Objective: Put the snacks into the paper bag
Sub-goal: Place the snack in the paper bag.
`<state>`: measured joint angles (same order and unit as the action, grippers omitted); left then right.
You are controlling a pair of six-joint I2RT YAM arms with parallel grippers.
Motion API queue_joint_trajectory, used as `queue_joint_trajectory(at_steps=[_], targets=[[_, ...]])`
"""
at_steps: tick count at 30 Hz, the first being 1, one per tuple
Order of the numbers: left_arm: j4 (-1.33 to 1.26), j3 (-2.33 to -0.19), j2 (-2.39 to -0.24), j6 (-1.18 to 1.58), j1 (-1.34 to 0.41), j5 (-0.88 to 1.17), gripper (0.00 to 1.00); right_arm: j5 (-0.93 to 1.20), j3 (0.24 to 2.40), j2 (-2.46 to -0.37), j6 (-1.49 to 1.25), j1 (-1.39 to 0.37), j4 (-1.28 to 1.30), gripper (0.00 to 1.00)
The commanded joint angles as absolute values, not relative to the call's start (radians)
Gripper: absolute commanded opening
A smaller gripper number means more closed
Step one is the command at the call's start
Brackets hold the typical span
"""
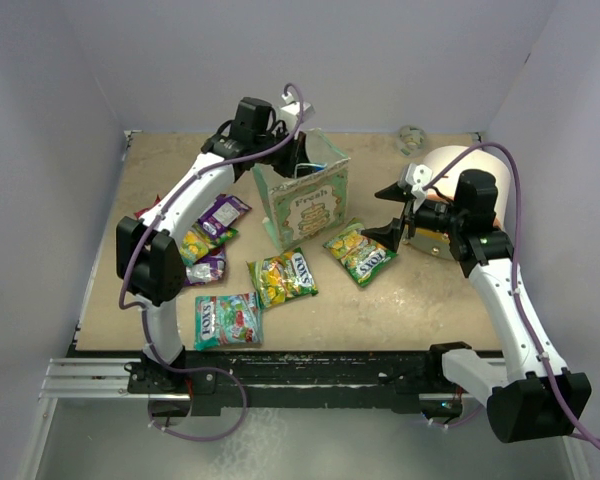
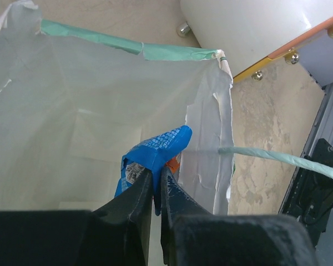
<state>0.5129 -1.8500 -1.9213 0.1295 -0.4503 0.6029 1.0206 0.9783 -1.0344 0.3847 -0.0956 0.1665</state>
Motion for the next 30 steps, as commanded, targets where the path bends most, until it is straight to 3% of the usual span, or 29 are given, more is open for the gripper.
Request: queue_joint_trajectory(at_steps=[1,18,28,30], targets=[[0.513,-1.904,-1.911,0.106,-0.450,0.638,0.18,1.049,0.983,-1.027,0.377,-0.091,0.130,0.94],[0.509,-1.865,-1.759,-0.112,-0.450,0.518,0.58,1.044,0.982,-1.032,0.380,-0.091,0.129,0.95],[0.386,-1.654,-1.516,-0.261,-0.449,0.344,0.74,1.026,0.981,-1.040,0.381,-0.091,0.129,0.95],[0.374,-1.608,-1.450,-0.317,-0.450,0.295,0.81,1.021,0.981,-1.044,0.382,-0.091,0.129,0.95]])
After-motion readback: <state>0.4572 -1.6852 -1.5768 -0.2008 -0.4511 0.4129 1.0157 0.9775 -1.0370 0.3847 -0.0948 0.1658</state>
